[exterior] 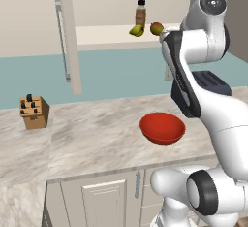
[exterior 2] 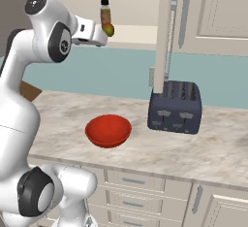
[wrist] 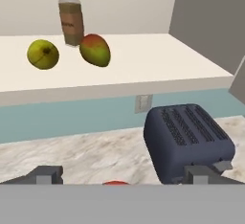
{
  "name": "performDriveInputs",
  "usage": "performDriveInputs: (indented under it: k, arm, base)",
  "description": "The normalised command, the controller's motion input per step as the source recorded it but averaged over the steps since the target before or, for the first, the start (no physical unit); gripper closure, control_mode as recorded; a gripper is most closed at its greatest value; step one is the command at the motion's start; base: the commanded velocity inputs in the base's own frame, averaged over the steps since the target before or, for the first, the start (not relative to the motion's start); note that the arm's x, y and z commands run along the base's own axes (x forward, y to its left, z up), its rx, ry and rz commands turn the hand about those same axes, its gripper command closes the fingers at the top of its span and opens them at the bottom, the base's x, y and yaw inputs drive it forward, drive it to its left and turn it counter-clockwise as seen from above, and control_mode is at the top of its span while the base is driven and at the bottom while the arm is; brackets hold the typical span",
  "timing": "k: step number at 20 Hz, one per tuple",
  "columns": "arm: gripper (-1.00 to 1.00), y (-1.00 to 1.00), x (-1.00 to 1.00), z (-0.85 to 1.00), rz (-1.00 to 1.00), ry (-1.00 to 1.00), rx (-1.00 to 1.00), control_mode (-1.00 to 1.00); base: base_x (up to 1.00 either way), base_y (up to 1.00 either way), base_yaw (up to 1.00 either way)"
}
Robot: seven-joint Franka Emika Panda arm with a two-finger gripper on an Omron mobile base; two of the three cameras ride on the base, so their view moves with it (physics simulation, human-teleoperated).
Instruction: Open the cabinet. Pick the pear and mango from the cabinet and place them into the bowl. Then close the cabinet.
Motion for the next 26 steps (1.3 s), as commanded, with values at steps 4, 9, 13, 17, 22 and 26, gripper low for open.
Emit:
performDriveInputs:
  k: [4,9,13,17,22,26]
  arm:
    - [-1.0,0.0,0.12,0.18,0.0,0.0,0.03,-1.0]
    - [-1.0,0.07,0.14,0.01,0.01,0.0,0.01,-1.0]
    - [-1.0,0.11,0.08,0.0,0.02,0.0,0.01,-1.0]
    - [-1.0,0.15,0.07,0.0,0.04,0.0,0.01,-1.0]
    - [-1.0,0.05,0.2,0.02,0.05,-0.02,0.03,-1.0]
    - [-1.0,0.0,0.24,0.05,0.03,-0.02,0.04,-1.0]
  base:
    - [0.0,0.0,0.0]
    - [0.0,0.0,0.0]
    - [0.0,0.0,0.0]
    - [0.0,0.0,0.0]
    - [0.0,0.0,0.0]
    - [0.0,0.0,0.0]
